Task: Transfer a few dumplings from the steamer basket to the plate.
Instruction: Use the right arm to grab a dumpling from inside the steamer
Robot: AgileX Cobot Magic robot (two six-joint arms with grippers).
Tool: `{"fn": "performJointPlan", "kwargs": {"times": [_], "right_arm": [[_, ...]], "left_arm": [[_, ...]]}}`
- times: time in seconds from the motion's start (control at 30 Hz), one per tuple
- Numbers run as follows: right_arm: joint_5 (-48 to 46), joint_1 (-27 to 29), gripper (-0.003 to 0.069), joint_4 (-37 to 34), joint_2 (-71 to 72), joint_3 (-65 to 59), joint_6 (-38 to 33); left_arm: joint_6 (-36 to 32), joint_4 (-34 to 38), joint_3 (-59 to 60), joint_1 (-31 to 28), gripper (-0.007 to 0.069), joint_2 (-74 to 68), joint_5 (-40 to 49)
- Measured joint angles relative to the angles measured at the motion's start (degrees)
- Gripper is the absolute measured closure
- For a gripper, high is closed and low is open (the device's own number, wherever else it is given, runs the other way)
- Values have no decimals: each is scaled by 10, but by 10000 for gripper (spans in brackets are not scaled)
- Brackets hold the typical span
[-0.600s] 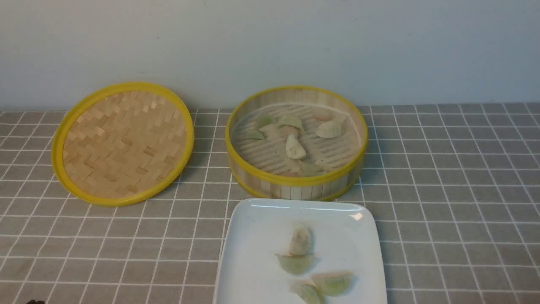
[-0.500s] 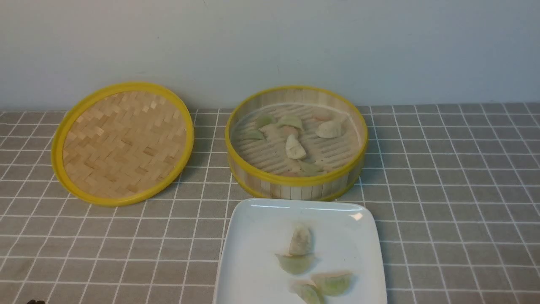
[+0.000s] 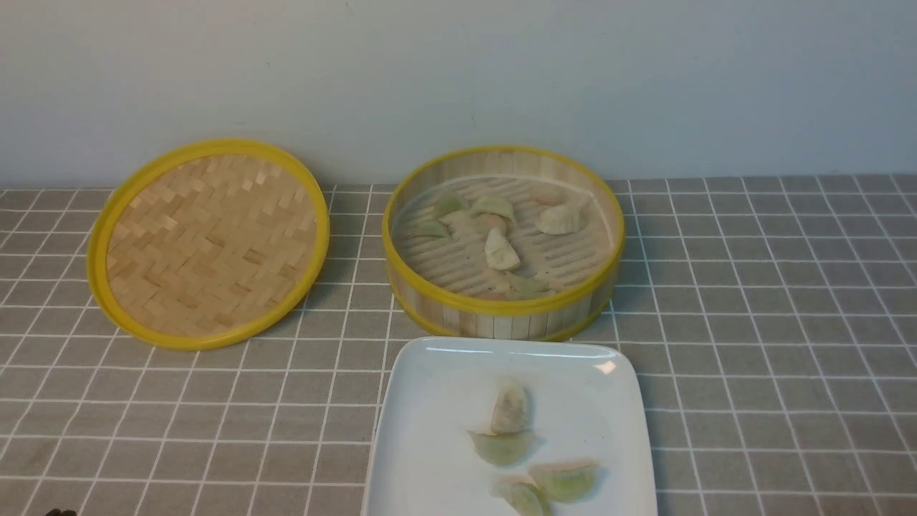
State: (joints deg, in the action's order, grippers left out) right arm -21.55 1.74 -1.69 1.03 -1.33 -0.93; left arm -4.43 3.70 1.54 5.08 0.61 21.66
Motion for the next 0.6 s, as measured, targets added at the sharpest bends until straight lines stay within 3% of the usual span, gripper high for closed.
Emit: {"fn": "performJointPlan", "kwargs": {"times": [0.43, 0.57, 0.6], "right_arm": [[1, 0, 673, -4, 0, 0, 1], [37, 0, 673, -73, 0, -3, 32], [73, 0, 673, -130, 0, -3, 53]], "left_arm": [[0, 0, 0, 0, 629, 0, 0], [0, 0, 0, 0, 629, 0, 0], [0, 0, 0, 0, 629, 0, 0]]}}
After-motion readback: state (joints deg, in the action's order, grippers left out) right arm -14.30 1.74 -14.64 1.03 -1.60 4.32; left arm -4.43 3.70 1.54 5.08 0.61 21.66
